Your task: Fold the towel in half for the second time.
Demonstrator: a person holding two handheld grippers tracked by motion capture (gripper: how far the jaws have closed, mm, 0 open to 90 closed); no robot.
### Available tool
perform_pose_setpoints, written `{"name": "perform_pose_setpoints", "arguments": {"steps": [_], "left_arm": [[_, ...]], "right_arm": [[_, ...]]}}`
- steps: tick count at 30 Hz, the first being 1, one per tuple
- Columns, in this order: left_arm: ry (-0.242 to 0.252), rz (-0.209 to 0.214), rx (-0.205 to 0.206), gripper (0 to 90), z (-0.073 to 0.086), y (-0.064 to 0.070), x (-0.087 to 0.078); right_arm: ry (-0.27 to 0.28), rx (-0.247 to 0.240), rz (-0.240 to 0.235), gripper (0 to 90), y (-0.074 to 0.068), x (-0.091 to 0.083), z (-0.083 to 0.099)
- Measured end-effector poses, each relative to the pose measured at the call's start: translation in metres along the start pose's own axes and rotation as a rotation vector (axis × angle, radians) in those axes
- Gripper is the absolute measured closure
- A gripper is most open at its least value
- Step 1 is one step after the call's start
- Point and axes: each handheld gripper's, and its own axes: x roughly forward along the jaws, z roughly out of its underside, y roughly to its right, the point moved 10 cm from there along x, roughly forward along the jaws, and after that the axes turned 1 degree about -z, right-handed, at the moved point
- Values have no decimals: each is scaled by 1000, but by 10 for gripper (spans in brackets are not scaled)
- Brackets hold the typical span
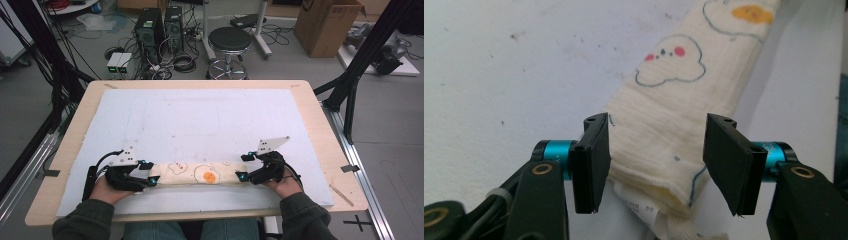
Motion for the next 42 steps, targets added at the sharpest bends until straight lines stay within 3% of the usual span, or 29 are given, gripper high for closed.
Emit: {"name": "perform_pose_setpoints", "arguments": {"steps": [4,9,15,18,25,33,36,42], "left_arm": [[23,-1,-2,438,-8,-3,-4],[36,-21,-30,447,-14,-16,-2],[-43,-72,-61,483,-3,-30,13],[-67,-48,-84,530,1,-33,17],[-59,-26,-145,569,1,-39,18],[-138,0,-104,626,10,-31,26],[-140,-3,-106,637,10,-30,26],[-149,8,-64,740,11,-24,26]], "right_arm": [[27,18,16,305,8,-5,-7],[11,67,41,390,21,-5,-4],[-73,75,57,464,27,8,6],[-102,94,37,469,26,13,9],[-72,167,12,515,34,8,6],[-146,136,13,613,30,16,11],[-176,120,10,627,27,18,14],[-191,114,3,703,23,19,15]]}}
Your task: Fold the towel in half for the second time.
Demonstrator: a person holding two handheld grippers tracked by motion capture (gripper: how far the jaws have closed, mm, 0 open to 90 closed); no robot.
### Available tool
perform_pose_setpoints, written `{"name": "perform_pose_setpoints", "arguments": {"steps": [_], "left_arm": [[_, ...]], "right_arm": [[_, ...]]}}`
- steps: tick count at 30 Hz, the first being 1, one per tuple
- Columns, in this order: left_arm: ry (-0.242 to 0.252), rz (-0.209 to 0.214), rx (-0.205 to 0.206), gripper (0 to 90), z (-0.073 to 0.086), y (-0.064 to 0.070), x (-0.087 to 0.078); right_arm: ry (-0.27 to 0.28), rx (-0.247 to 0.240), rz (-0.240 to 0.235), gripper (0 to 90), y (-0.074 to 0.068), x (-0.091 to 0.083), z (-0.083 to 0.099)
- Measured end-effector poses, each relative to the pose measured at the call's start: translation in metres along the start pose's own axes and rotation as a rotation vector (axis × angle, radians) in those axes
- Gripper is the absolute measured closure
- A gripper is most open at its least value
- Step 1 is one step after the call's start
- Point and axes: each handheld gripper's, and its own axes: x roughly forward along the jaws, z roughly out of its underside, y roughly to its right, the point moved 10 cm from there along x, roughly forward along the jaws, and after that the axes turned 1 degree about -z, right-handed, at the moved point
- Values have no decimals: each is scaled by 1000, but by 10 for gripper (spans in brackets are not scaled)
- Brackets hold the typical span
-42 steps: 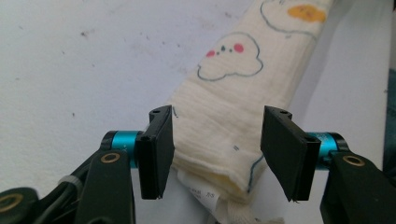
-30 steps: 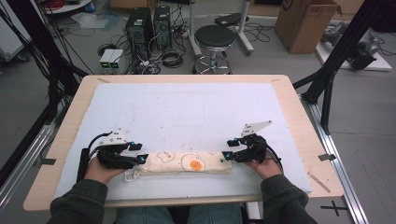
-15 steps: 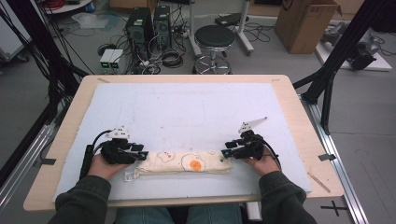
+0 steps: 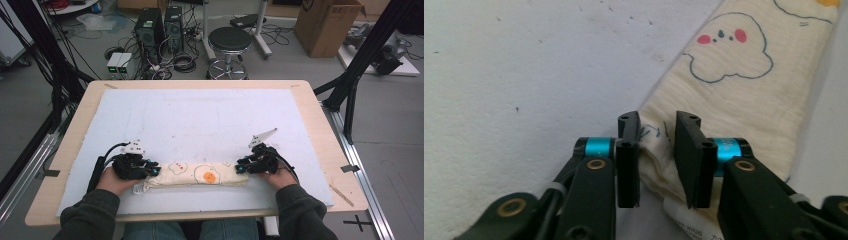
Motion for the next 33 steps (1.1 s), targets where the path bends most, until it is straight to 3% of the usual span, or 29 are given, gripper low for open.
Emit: {"name": "perform_pose_setpoints", "arguments": {"steps": [5,8,19,33], "left_arm": [[1,3,1,802,0,2,0],[7,-2,4,825,-1,2,-1],[44,-40,8,847,-8,-2,-7],[75,-81,-10,847,-16,-11,-9]], "right_arm": [[-7,15,-24,812,-4,1,1],[-4,1,-24,844,-5,1,0],[33,-22,0,850,-5,-9,-12],[27,-49,47,850,4,-14,-23]]}}
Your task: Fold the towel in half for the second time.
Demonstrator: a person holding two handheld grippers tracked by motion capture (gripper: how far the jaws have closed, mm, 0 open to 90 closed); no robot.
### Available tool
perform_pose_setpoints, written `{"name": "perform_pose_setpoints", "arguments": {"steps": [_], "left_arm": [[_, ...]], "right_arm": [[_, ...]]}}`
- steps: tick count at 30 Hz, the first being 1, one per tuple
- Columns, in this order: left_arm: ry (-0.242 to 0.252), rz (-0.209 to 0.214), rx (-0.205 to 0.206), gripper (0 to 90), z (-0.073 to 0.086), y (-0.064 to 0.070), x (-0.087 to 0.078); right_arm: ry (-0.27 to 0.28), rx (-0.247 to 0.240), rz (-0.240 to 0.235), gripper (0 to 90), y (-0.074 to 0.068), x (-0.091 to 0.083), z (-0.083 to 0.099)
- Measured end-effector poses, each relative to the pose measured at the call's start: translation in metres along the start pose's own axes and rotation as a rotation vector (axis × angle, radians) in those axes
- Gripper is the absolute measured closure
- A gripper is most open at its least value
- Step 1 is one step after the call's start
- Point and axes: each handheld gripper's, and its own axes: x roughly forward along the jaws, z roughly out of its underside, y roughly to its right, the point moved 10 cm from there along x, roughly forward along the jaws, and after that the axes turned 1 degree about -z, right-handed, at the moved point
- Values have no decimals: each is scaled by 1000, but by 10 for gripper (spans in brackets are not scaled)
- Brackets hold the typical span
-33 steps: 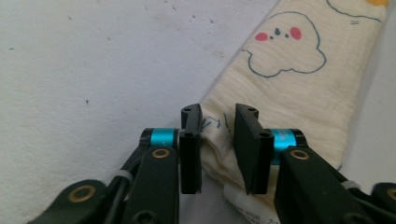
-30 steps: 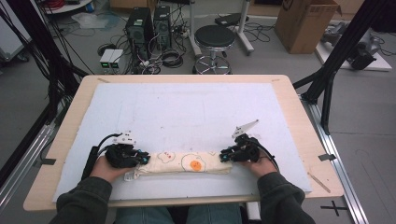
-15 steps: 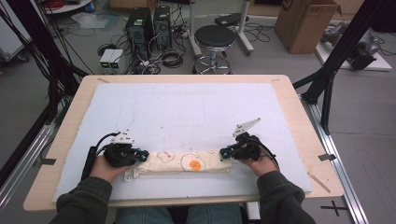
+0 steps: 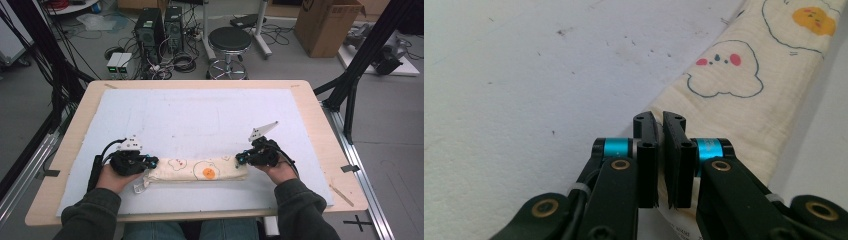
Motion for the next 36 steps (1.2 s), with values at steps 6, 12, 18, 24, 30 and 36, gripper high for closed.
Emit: {"name": "perform_pose_setpoints", "arguments": {"steps": [6,12,18,24,30,36], "left_arm": [[25,-28,-2,846,-15,-10,2],[32,-65,-11,846,-26,-24,8],[44,-88,-45,846,-31,-37,15],[51,-118,-72,847,-31,-51,23],[69,-148,-92,846,-33,-59,28],[66,-160,-85,846,-41,-64,32]], "right_arm": [[13,2,28,850,12,-2,-8],[20,4,54,850,27,-3,-20],[29,25,66,850,39,1,-26],[38,30,83,849,51,5,-34],[47,41,100,849,62,7,-42],[59,51,116,849,72,8,-44]]}}
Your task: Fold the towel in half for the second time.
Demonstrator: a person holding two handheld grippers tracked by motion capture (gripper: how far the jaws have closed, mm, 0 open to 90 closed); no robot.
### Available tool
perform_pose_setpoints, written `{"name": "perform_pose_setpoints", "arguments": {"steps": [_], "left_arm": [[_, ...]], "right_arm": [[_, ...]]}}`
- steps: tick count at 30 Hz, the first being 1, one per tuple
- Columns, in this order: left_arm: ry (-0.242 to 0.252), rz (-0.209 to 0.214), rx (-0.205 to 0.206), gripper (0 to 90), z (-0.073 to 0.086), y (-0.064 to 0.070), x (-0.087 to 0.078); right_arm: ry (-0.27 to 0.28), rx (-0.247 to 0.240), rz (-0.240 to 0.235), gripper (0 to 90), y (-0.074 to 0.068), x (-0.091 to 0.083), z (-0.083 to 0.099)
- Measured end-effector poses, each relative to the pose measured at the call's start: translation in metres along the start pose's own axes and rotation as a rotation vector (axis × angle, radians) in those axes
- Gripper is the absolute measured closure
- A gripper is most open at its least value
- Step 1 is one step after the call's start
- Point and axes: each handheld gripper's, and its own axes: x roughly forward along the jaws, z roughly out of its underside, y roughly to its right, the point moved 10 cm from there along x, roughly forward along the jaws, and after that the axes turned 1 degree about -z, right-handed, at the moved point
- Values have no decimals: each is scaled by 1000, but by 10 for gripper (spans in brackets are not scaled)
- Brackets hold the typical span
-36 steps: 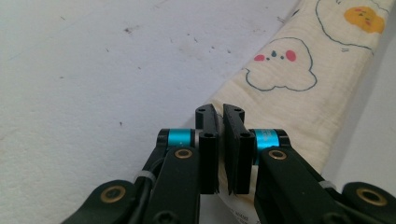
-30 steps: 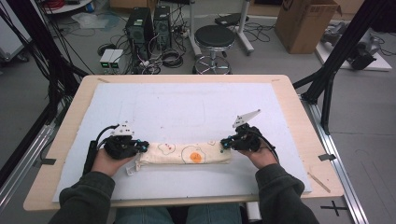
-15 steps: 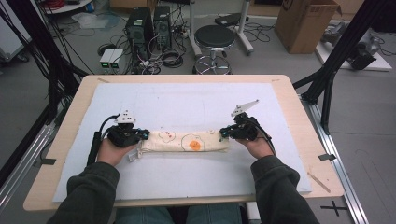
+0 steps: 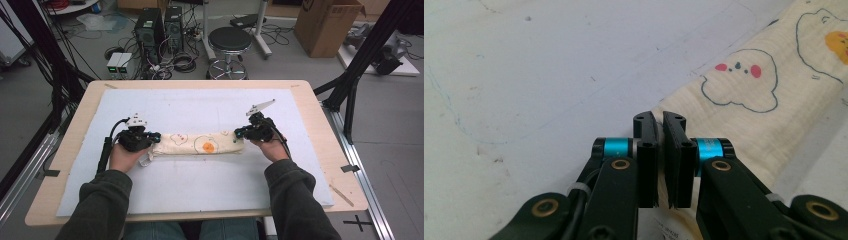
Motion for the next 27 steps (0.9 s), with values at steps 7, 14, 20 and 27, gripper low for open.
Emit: {"name": "perform_pose_setpoints", "arguments": {"steps": [7,14,20,27], "left_arm": [[4,-17,-20,846,-4,-8,7],[-5,-22,-34,837,-1,-11,13],[-14,-26,-51,755,1,-13,13],[22,-12,-60,664,-5,-13,-1]], "right_arm": [[6,28,23,850,12,3,3],[-14,36,43,841,17,11,6],[-11,60,63,704,23,18,8],[36,72,43,591,20,7,3]]}}
